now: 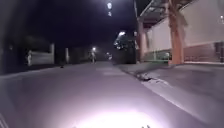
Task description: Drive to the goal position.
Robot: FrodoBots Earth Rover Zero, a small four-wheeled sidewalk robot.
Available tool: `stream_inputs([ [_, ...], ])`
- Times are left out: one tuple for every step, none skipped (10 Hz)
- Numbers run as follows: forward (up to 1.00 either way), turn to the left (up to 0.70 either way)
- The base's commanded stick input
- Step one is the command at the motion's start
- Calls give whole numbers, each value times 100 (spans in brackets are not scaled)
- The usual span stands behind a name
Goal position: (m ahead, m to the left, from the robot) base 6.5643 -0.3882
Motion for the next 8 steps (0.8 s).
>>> stream_inputs([
  [70, 1],
  [70, 1],
  [70, 1],
  [70, 1],
  [70, 1],
  [70, 1],
  [70, 1],
  [70, 1],
])
